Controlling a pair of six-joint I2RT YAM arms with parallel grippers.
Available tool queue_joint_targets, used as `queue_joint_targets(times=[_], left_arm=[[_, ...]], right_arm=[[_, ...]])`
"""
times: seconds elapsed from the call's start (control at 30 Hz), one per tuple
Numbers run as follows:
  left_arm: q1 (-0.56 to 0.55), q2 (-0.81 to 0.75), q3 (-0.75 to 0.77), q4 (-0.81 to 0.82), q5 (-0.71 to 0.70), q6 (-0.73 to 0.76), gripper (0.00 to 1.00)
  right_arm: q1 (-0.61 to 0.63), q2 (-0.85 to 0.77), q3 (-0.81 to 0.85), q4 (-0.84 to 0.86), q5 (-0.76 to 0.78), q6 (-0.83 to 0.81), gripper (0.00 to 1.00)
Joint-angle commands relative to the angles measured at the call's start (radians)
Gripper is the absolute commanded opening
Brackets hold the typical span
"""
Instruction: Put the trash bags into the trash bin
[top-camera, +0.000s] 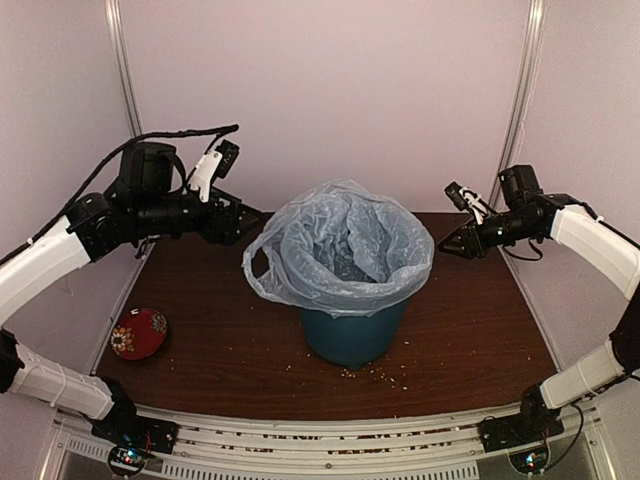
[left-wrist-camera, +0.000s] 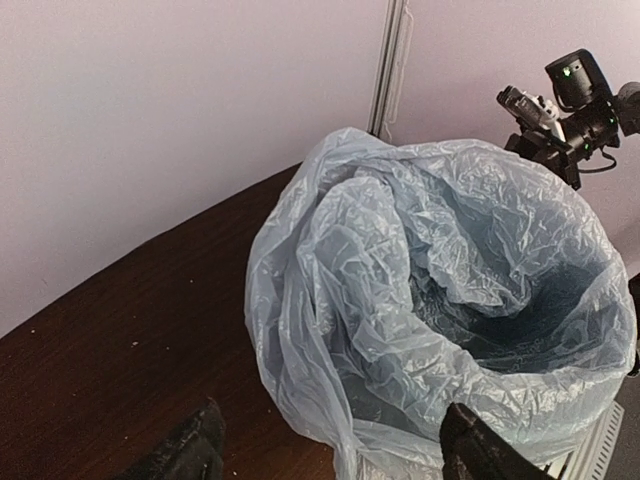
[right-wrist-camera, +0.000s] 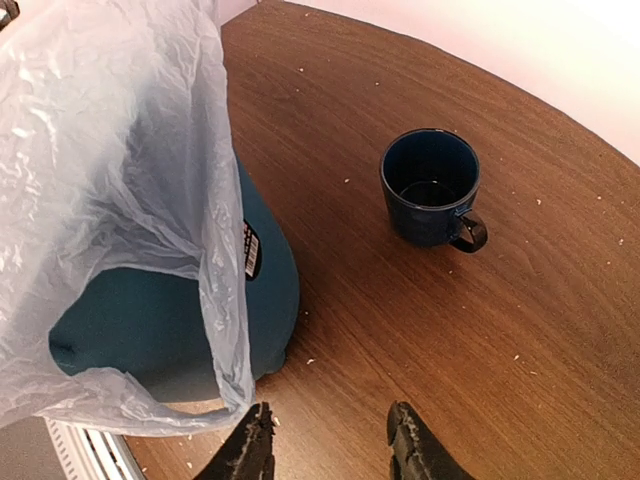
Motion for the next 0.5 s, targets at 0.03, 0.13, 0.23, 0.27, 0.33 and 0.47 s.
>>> queue_joint_targets(times=[0.03,0.13,0.23,0.27,0.33,0.47], left_arm=[[0.001,-0.012,-0.087,0.122,0.084,-0.066,0.76],[0.001,-0.012,-0.110,0.121,0.043,-0.075,0.76],[0.002,-0.004,-0.144,0.115,0.044,-0.077,0.76],[0.002,0.002,-0.154,0.116,0.037,-0.079,0.75],[0.002,0.014,-0.173,0.131,0.015,-0.087,0.74],[0.003,0.057,-0.201,0.206,0.017,-0.099,0.68]], right_arm=[[-0.002,-0.003,0.018,0.027,-0.085,0.057,0.42],[-0.001,0.029,0.018,-0.002,-0.149,0.025,0.44],[0.005,0.057,0.003,-0.012,-0.187,-0.005,0.48],[0.009,0.065,-0.004,-0.001,-0.185,-0.003,0.49],[0.023,0.088,-0.011,0.026,-0.172,0.012,0.51],[0.062,0.171,0.018,0.040,-0.167,0.022,0.53]])
